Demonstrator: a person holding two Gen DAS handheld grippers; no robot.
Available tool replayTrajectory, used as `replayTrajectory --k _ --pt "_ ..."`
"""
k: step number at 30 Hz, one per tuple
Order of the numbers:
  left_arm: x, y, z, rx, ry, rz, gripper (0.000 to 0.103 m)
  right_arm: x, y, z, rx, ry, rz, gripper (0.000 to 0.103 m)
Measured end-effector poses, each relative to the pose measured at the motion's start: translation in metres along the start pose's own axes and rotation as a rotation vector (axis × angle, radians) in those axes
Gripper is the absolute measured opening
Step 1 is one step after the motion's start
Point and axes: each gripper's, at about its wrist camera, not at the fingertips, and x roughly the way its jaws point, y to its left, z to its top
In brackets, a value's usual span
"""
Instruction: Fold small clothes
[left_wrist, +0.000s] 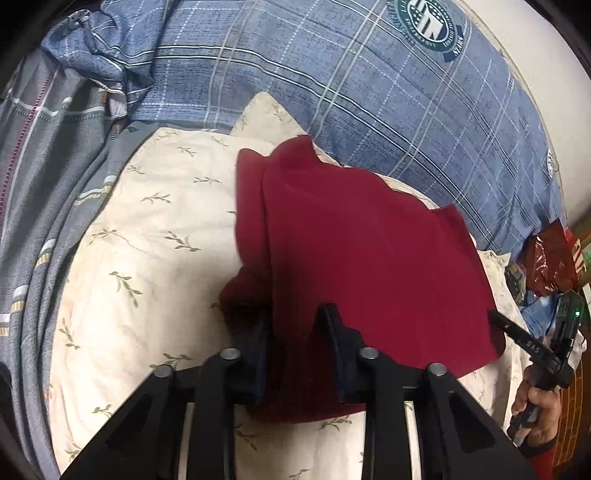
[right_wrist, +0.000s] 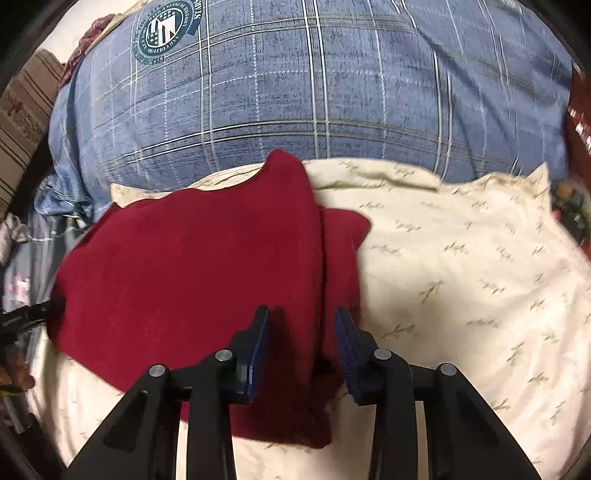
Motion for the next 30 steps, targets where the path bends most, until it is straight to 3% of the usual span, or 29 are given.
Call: replayTrajectory --k 2,5,10,14,16,19,21,23,25,30 --pt "0.001 -0.001 -0.001 0.012 0.005 -0.01 0.007 0.003 0.003 -0.003 -0.006 0.026 0.036 0.007" --pt "-0.004 -0.003 -0.002 0.022 0.005 -0.032 0.005 -0.003 0.007 -0.004 -0.018 0.003 0.042 0.006" --pt "-0.03 0.003 -0.007 0.011 -0.008 -0.095 0.005 -0.039 0.002 0.0 0.036 -0.049 0.144 0.006" --pt "-0.014 0.017 -0.016 -0.015 0.054 -0.043 0.006 -0.04 -0.01 -0.005 0.053 -0.016 0.149 0.006" --pt "-0.011 0.017 -0.015 0.004 0.06 -0.018 0.009 -0.023 -0.016 -0.009 0.082 0.042 0.133 0.006" --pt "-0.015 0.016 -0.012 0.004 0.03 0.025 0.031 -0.011 -0.017 -0.01 0.103 0.077 0.108 0.015" --pt "-0.02 0.017 -0.007 -0.01 -0.014 0.059 0.049 -0.022 -0.014 -0.001 0.12 0.037 0.074 0.03" --pt "-0.026 0.013 -0.008 -0.022 -0.053 0.056 0.05 -0.033 -0.006 0.013 0.11 -0.037 0.051 0.042" --pt "-0.026 0.01 -0.008 -0.031 -0.072 0.05 0.053 -0.035 0.009 0.032 0.075 -0.088 0.077 0.044" --pt "-0.008 0.004 -0.008 -0.005 -0.037 0.103 0.055 0.032 0.038 0.088 0.022 -0.038 0.11 0.043"
